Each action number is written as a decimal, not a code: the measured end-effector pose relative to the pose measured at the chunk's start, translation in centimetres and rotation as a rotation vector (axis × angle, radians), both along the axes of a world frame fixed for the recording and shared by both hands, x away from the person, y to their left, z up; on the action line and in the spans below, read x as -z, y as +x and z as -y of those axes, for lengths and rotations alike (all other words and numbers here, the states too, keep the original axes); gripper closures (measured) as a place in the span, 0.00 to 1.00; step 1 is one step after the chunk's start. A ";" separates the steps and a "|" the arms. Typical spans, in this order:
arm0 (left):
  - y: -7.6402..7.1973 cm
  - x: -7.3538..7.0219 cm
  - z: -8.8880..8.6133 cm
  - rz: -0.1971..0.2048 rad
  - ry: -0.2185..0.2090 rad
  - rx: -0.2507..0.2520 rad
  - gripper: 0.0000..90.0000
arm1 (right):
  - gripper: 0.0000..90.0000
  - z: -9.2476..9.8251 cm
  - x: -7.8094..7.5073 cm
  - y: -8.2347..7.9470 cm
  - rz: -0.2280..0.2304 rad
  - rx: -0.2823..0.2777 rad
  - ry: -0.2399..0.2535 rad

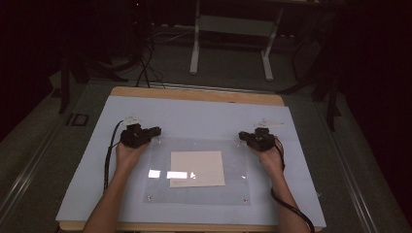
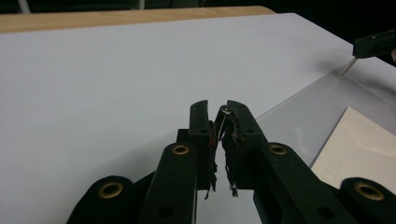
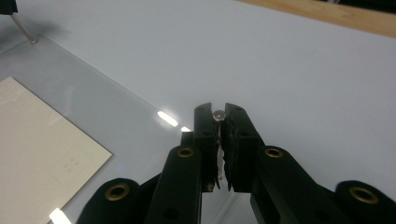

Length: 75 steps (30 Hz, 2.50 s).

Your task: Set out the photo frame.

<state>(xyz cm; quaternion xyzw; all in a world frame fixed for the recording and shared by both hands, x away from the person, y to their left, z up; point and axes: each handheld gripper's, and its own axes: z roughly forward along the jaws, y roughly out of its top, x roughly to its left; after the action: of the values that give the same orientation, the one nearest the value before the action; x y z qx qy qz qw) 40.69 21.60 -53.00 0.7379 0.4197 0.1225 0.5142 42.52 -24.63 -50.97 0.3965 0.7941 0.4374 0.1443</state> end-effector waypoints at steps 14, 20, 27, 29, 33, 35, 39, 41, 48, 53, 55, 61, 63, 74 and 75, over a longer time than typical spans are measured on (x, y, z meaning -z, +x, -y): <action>1.4 -0.1 0.3 -0.075 -0.026 -0.044 0.93 | 0.95 -0.3 -0.6 1.8 -0.099 0.029 -0.001; 2.0 0.0 0.4 -0.116 -0.060 -0.069 0.94 | 0.95 -0.4 -0.7 2.3 -0.119 0.049 0.008; 2.8 0.1 0.8 -0.161 -0.083 -0.121 0.95 | 0.94 -0.6 -0.6 2.8 -0.125 0.081 0.019; 3.1 0.1 0.8 -0.183 -0.098 -0.136 0.95 | 0.93 -0.7 -0.6 3.1 -0.127 0.095 0.014; 3.7 0.2 0.8 -0.221 -0.114 -0.162 0.95 | 0.90 -1.3 -0.8 3.3 -0.111 0.120 -0.030; 3.8 0.3 0.9 -0.234 -0.126 -0.179 0.95 | 0.85 -1.5 -0.9 3.3 -0.095 0.118 -0.063; 4.1 0.4 1.0 -0.257 -0.149 -0.207 0.95 | 0.74 -1.5 -1.9 3.0 -0.067 0.118 -0.060; 4.1 0.5 1.0 -0.262 -0.157 -0.213 0.95 | 0.69 -1.4 -2.5 2.7 -0.053 0.113 -0.051; 4.2 0.5 1.2 -0.267 -0.158 -0.227 0.95 | 0.66 -1.4 -4.5 1.5 -0.019 0.083 -0.029; 4.3 0.6 1.2 -0.274 -0.165 -0.234 0.95 | 0.68 -1.6 -5.4 0.7 -0.030 0.043 -0.019; 4.3 0.6 1.2 -0.275 -0.168 -0.235 0.95 | 0.72 -1.8 -5.8 0.4 -0.035 0.024 -0.023; 4.4 0.6 1.2 -0.285 -0.169 -0.241 0.95 | 0.98 -2.5 -7.1 -0.8 -0.031 -0.017 -0.038; 4.4 0.6 1.2 -0.285 -0.169 -0.240 0.95 | 1.00 -2.8 -7.7 -1.1 -0.024 -0.024 -0.050; 4.4 0.5 1.2 -0.286 -0.167 -0.233 0.95 | 1.00 -3.8 -10.6 -3.1 -0.008 -0.075 -0.044; 4.5 0.5 1.2 -0.286 -0.168 -0.232 0.95 | 1.00 -3.9 -10.9 -3.4 -0.005 -0.084 -0.044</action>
<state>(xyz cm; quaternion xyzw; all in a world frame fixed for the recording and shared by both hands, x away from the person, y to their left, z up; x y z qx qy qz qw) 45.15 20.42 -53.54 0.6490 0.5795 0.0395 0.4913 39.13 -20.71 -40.11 0.3606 0.8200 0.4242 0.1324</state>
